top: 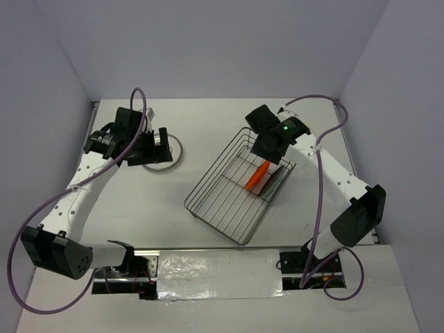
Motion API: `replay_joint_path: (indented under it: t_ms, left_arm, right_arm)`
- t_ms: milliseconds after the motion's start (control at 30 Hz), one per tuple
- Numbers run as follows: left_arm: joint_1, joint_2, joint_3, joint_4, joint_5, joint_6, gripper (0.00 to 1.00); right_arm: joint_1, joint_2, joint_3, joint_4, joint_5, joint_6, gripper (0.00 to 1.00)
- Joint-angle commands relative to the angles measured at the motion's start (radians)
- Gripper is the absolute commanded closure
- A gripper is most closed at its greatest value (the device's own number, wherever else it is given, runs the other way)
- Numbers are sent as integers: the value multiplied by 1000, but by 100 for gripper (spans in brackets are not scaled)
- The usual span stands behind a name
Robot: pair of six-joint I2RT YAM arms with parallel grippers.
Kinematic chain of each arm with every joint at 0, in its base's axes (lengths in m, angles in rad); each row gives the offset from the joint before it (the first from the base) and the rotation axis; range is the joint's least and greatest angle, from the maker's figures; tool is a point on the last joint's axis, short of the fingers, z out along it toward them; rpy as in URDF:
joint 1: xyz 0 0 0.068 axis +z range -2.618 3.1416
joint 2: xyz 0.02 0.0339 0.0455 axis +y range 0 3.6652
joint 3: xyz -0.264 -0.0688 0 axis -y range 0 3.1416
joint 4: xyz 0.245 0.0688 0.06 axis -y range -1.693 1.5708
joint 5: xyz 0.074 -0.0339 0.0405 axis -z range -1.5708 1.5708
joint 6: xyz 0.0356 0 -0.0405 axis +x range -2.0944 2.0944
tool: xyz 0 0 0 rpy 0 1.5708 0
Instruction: Unload the plates from the dish rack
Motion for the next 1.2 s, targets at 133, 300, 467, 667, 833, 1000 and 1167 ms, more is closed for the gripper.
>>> replay_joint_path:
  t_ms: [133,300,467,667,833,1000,1167]
  left_arm:
    - [-3,-45,-62,-23,-43,8,1]
    - [-3,-54,-89,-15,-43,12,1]
    - [-3,-54,-95,-9,-43,19,0]
    - [-15,-51,-101,-1,-39,22,0]
    - [-23,-48,-100,0,-37,23,1]
    - [-25,-43,-88,-1,-39,23,1]
    - [-25,-46,-72,-4,-43,25,0]
  right_arm:
    - [19,64,-10,-77,44,83,48]
    - [31,107,-50,-77,35,103,49]
    - [40,158,-81,-74,19,128,57]
    - [50,161,-27,-149,70,175,82]
    - [53,95,5,-183,59,209,86]
    - [51,17,112,-270,80,223,88]
    - [36,-86,249,-301,83,181,91]
